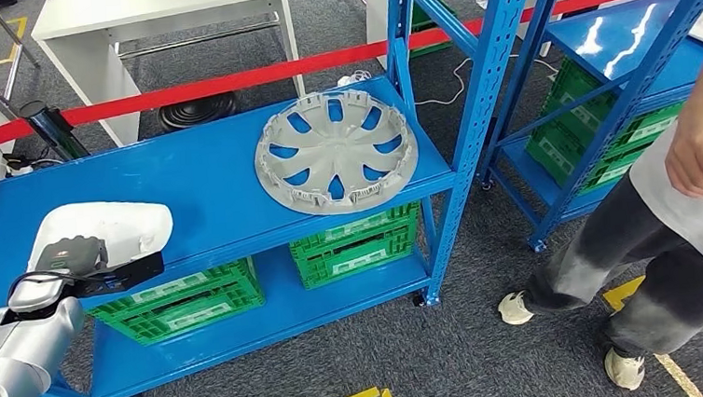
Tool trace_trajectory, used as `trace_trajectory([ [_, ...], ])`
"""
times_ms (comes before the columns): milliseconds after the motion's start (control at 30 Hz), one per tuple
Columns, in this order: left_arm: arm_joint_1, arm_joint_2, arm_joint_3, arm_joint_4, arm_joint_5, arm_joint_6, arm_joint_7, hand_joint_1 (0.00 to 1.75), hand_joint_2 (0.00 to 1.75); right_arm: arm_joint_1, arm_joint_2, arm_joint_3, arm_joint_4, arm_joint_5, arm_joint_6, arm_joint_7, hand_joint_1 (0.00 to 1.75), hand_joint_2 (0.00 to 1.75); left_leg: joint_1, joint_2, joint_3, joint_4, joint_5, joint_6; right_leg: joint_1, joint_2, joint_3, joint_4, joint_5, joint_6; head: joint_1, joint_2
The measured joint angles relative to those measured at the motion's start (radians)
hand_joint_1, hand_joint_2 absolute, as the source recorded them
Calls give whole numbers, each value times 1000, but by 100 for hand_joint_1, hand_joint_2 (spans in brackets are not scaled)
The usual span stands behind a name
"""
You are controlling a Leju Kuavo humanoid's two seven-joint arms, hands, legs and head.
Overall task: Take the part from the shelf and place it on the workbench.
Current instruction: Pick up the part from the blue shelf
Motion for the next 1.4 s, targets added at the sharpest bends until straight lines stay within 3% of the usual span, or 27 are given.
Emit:
trace_trajectory([
  [333, 0, 6, 19, 0, 0, -2, -16, 168, 175, 0, 0, 0, 0, 6, 6, 0, 0, 0, 0, 0, 0, 0, 0, 0, 0, 0, 0, 0, 0, 0, 0, 0],
  [467, 0, 8, 27, 0, -5, -6, -23, 109, 175, -1, 0, 2, 0, 10, 9, 0, 0, 0, 0, 0, 0, 0, 0, 0, 0, 0, 0, 0, 0, 0, 0, 0],
  [500, 0, 9, 29, -1, -8, -6, -24, 107, 175, -1, 0, 2, 0, 10, 9, 0, 0, 0, 0, 0, 0, 0, 0, 0, 0, 0, 0, 0, 0, 0, 0, 0],
  [667, -1, 11, 30, -2, -16, -5, -42, 145, 175, 0, 0, 4, 0, 11, 13, 0, 0, 0, 0, 0, 0, 0, 0, 0, 0, 0, 0, 0, 0, 0, 0, 0],
  [733, -2, 11, 30, -2, -21, -5, -45, 142, 175, 0, 0, 4, 0, 9, 13, 0, 0, 0, 0, 0, 0, 0, 0, 0, 0, 0, 0, 0, 0, 0, 0, 0],
  [767, -2, 11, 30, -2, -24, -5, -46, 127, 175, 0, 0, 4, 0, 9, 12, 0, 0, 0, 0, 0, 0, 0, 0, 0, 0, 0, 0, 0, 0, 0, 0, 0],
  [867, -3, 9, 30, -3, -32, -4, -52, 26, 175, 0, 0, 4, 0, 5, 10, 0, 0, 0, 0, 0, 0, 0, 0, 0, 0, 0, -1, 0, 0, 0, 0, 0],
  [900, -4, 8, 30, -4, -32, -4, -54, 4, 175, 0, 0, 4, 0, 2, 9, 0, 0, 0, 0, 0, 0, 0, 0, 0, 0, 0, -1, 0, 0, 0, 0, 0],
  [1400, -46, -30, 93, -26, 40, 92, -174, 0, 175, 0, 2, 4, 0, -22, -1, 0, 0, 0, 0, 0, 0, 0, 0, 0, 0, 0, -1, 0, 0, 0, 0, 0],
])
